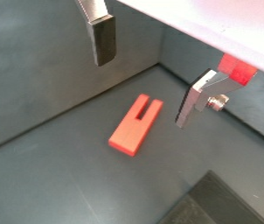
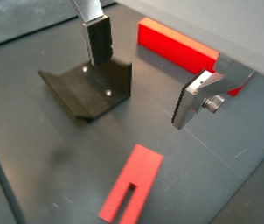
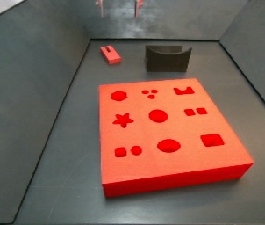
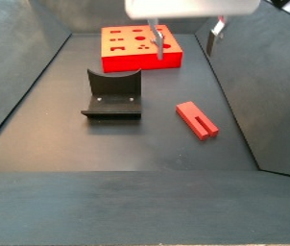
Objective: Pick up the double-square object. Move up. Place the double-square object on the fixture. Regrasp the double-square object. Move to above the board. Insert the double-square object.
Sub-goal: Pick up the double-square object.
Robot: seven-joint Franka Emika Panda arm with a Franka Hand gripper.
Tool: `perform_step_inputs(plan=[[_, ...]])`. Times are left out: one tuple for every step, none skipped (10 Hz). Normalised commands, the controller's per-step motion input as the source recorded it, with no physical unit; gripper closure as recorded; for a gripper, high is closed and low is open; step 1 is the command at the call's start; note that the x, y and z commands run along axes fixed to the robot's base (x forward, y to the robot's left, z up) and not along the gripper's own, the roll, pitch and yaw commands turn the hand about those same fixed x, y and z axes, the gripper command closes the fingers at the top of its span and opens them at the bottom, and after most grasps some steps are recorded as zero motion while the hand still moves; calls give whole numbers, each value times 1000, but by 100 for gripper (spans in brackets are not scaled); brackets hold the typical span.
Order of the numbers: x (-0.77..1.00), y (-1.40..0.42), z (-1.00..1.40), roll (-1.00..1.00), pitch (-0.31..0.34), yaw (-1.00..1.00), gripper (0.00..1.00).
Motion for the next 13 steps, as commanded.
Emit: perform_step_inputs(plan=[[0, 0, -1000, 24, -84, 397, 0], [0, 0, -1000, 0, -60, 294, 0], [20, 0, -1000, 0, -34, 257, 0], [6, 0, -1000, 0, -4, 251, 0], [0, 0, -1000, 66, -23, 197, 0], [-20, 0, -1000, 77, -21, 180, 0], [-89, 0, -1000, 60, -21, 151, 0], [-254, 31, -1000, 50, -49, 111, 0], [-249, 46, -1000, 43, -61, 120, 0], [-263, 69, -1000, 37, -51, 77, 0], [-326, 126, -1000, 23, -53, 54, 0], [-326, 114, -1000, 0, -59, 37, 0], [-229, 43, -1000, 0, -87, 11, 0]])
